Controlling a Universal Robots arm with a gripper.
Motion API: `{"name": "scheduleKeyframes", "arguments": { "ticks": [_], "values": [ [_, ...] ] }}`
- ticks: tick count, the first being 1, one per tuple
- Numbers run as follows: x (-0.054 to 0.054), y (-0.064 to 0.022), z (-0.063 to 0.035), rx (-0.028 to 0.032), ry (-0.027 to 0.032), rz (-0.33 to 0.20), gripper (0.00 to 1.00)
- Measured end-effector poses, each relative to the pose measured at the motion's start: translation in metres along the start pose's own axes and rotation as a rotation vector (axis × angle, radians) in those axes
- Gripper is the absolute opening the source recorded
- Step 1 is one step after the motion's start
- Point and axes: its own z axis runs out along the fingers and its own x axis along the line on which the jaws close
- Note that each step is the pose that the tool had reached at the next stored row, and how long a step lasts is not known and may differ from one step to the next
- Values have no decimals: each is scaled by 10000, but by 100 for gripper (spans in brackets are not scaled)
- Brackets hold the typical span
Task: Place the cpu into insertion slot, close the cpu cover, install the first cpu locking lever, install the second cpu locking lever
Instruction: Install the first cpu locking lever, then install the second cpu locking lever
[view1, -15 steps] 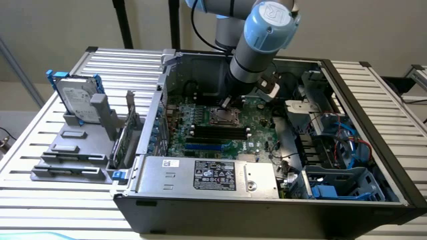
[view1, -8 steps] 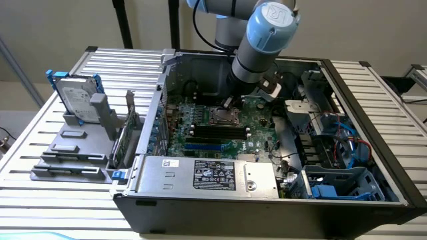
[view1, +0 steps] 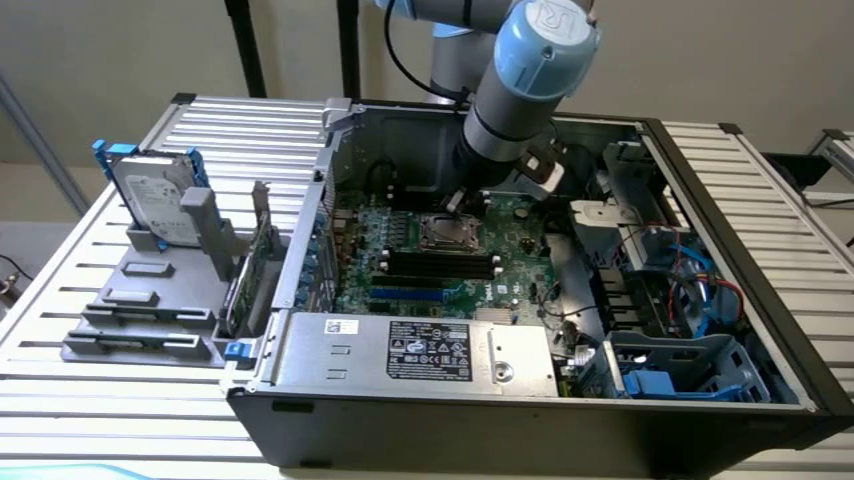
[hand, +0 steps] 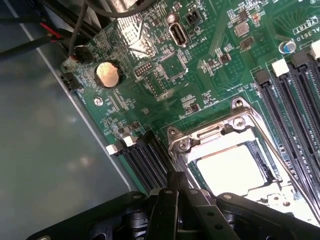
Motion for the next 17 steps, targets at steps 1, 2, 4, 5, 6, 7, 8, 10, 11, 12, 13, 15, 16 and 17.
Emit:
{"name": "scheduleKeyframes", "arguments": {
  "ticks": [1, 2, 4, 5, 6, 7, 8, 10, 11, 12, 13, 15, 16, 17],
  "values": [
    [-22, -22, -7, 0, -2, 1, 11],
    [-44, -46, -15, -1, -1, 0, 11],
    [-78, -82, -39, 2, 1, 0, 11],
    [-81, -83, -46, 8, 15, -3, 11],
    [-82, -83, -46, 13, 21, -3, 11],
    [-81, -83, -46, 14, 23, -3, 11],
    [-81, -83, -46, 15, 26, -3, 11],
    [-82, -83, -47, 31, 49, -6, 11],
    [-82, -83, -46, 31, 52, -6, 11],
    [-82, -83, -47, 33, 53, -6, 11],
    [-82, -83, -46, 35, 56, -6, 11],
    [-83, -83, -47, 37, 60, -6, 11],
    [-82, -83, -46, 38, 63, -7, 11],
    [-82, -83, -46, 40, 65, -8, 11]
  ]
}}
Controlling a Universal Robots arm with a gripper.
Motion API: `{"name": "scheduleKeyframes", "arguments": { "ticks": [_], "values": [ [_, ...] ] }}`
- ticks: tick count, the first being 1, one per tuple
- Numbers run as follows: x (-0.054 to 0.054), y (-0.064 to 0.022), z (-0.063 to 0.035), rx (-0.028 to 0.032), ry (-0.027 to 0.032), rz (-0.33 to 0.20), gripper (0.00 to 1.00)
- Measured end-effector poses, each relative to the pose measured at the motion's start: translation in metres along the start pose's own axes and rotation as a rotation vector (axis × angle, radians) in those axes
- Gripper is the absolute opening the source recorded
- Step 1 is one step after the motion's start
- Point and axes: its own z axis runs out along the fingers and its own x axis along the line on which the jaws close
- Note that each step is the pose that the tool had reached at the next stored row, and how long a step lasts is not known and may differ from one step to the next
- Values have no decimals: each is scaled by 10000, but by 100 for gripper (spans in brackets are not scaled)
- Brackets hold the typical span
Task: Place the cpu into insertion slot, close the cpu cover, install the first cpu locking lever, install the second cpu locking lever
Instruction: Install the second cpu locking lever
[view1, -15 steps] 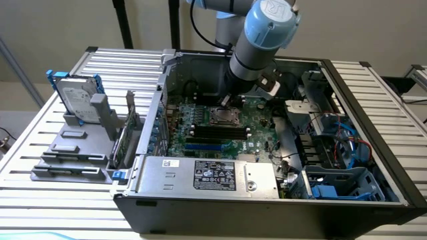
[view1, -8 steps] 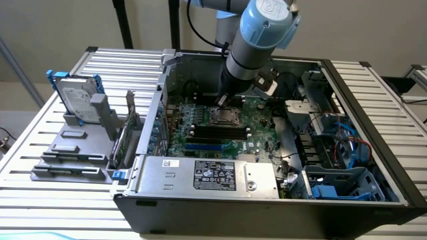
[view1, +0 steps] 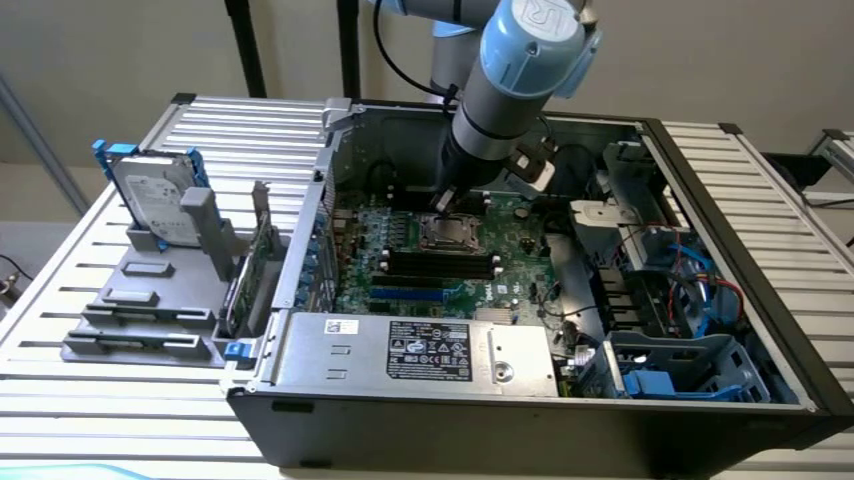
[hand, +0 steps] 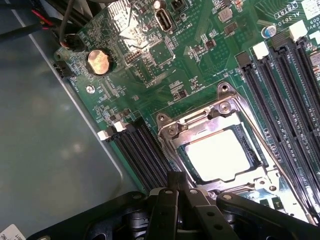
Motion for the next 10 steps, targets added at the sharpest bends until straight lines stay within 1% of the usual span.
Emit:
{"name": "scheduleKeyframes", "arguments": {
  "ticks": [5, 10],
  "values": [
    [-16, 8, -14, 5, 3, -1, 11],
    [-129, 57, -140, 23, -6, 8, 11]
  ]
}}
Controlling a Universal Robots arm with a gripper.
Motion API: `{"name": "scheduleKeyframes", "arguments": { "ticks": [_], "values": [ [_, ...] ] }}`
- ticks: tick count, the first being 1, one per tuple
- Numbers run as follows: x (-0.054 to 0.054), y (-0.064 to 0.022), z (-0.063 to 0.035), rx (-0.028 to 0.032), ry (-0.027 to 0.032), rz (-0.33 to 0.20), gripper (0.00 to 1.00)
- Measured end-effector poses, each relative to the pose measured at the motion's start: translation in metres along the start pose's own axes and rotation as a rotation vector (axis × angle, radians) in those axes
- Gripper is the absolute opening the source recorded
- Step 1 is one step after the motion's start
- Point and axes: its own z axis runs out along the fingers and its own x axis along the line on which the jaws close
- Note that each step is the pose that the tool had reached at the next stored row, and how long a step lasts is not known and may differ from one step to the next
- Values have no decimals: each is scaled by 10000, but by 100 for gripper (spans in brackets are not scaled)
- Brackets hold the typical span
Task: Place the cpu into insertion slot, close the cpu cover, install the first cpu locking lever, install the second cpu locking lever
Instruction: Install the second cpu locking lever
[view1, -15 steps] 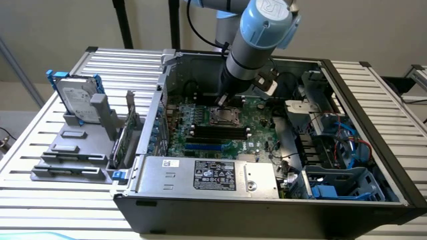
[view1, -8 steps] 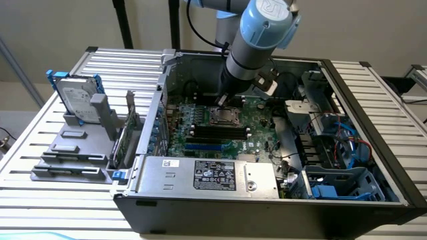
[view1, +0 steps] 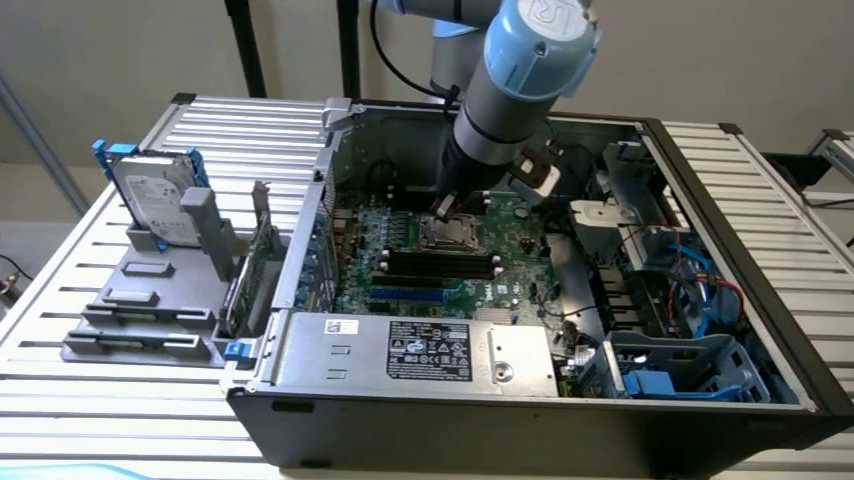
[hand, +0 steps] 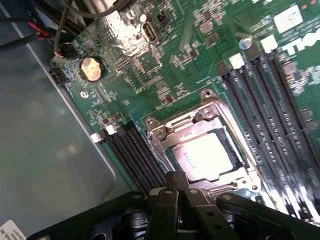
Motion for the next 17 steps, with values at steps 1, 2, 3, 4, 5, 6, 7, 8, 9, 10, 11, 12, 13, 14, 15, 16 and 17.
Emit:
{"name": "scheduleKeyframes", "arguments": {
  "ticks": [1, 2, 3, 4, 5, 6, 7, 8, 9, 10, 11, 12, 13, 14, 15, 16, 17],
  "values": [
    [-25, 7, -27, 0, 0, 0, 11],
    [-51, 15, -58, 0, -1, 1, 11],
    [-74, 21, -86, 0, 1, 0, 11],
    [-97, 27, -114, 1, 0, 0, 11],
    [-119, 34, -141, 1, 0, 0, 11],
    [-141, 39, -169, 2, -2, 1, 11],
    [-161, 44, -196, 3, -3, 2, 11],
    [-179, 49, -223, 6, -3, 3, 11],
    [-197, 53, -251, 10, -6, 5, 11],
    [-214, 57, -276, 14, -7, 7, 11],
    [-231, 61, -301, 18, -11, 10, 11],
    [-248, 66, -328, 22, -14, 12, 11],
    [-263, 70, -350, 28, -15, 15, 11],
    [-277, 72, -371, 35, -19, 19, 11],
    [-290, 75, -389, 42, -23, 24, 11],
    [-302, 76, -404, 46, -26, 28, 11],
    [-314, 77, -410, 50, -29, 31, 11]
  ]
}}
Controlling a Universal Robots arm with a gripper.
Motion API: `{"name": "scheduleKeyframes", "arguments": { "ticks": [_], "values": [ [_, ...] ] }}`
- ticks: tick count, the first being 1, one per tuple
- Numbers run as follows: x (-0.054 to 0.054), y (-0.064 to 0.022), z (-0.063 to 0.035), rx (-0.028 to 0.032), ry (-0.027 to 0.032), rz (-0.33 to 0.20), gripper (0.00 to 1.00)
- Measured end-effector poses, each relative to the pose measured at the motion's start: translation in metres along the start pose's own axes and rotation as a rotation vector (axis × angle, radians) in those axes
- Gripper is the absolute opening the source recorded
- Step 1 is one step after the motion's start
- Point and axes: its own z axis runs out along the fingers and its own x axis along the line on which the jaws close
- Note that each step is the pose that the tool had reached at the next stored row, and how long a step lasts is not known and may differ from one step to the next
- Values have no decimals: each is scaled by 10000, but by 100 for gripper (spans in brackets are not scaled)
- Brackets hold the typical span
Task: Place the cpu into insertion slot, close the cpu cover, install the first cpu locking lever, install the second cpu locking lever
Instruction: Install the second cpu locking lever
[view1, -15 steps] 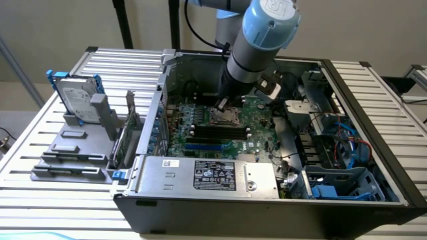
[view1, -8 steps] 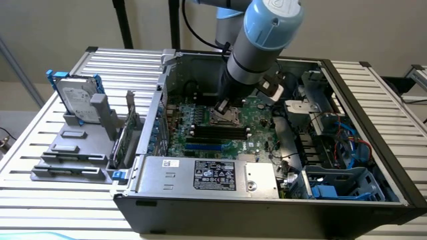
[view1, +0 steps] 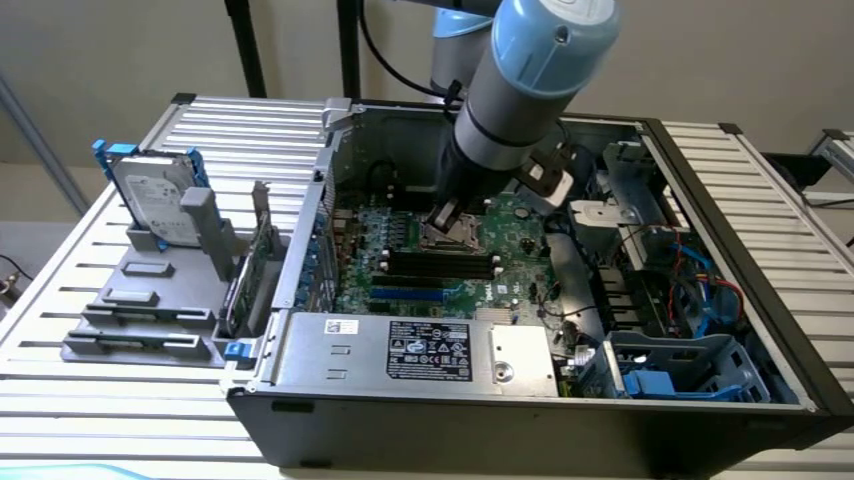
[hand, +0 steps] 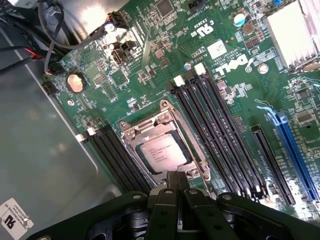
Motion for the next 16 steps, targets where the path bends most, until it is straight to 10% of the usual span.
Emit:
{"name": "scheduleKeyframes", "arguments": {
  "ticks": [16],
  "values": [
    [-164, -133, -6, -28, 33, 113, 11]
  ]
}}
